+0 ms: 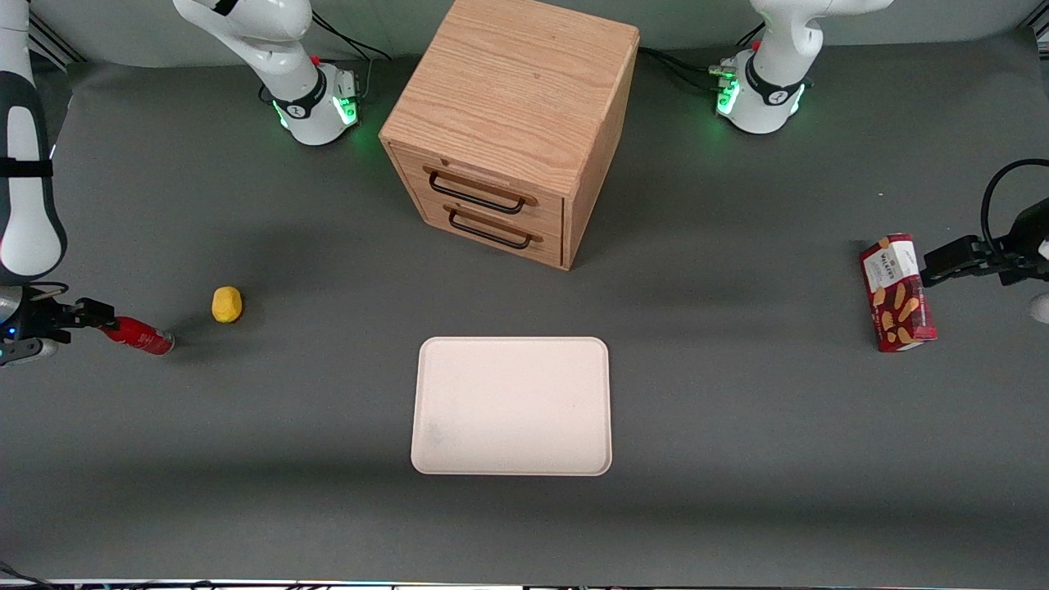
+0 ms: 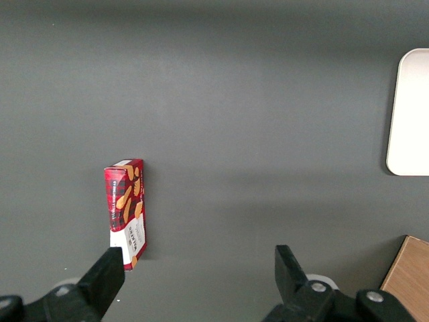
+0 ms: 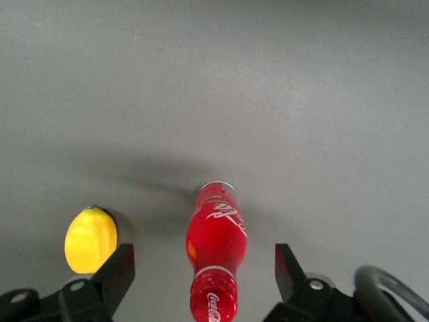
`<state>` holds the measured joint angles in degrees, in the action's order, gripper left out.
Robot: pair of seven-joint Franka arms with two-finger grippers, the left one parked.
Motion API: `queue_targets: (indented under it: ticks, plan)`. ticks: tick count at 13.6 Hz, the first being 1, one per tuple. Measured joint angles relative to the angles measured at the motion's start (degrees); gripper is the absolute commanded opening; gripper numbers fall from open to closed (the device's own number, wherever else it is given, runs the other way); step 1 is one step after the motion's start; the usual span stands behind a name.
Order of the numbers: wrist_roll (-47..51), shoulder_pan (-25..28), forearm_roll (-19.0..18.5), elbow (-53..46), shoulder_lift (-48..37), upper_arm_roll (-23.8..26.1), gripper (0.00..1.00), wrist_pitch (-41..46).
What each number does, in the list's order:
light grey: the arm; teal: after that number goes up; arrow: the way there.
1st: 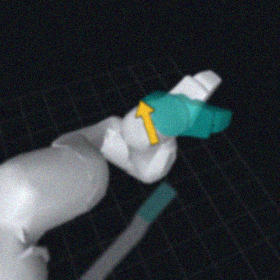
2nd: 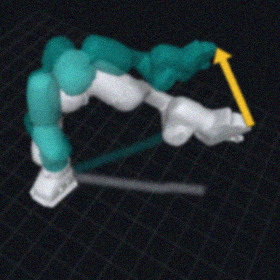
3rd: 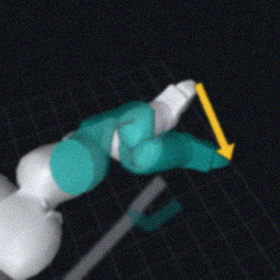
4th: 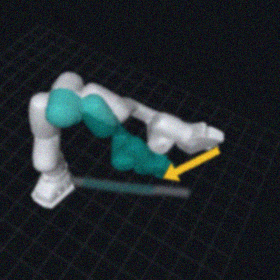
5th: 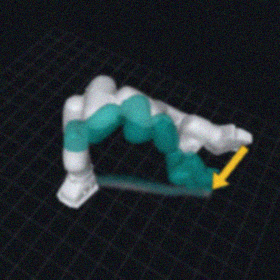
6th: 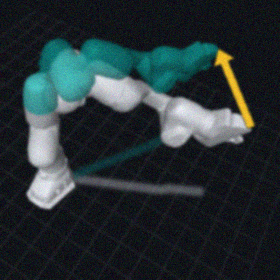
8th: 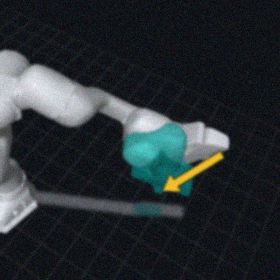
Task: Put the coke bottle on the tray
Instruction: 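Lower the open right gripper over the red Coca-Cola bottle's cap end, then close the right gripper on the bottle's cap end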
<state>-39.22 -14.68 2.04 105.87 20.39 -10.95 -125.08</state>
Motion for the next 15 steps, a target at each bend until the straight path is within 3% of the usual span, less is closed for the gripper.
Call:
queue_targets:
  ticks: [12,15]
  plan:
    - [-0.01,0.01,0.00,2.90,-2.44,-1.37,0.86,-0.08]
    - [-0.01,0.01,0.00,2.96,-2.44,-1.37,0.72,-0.08]
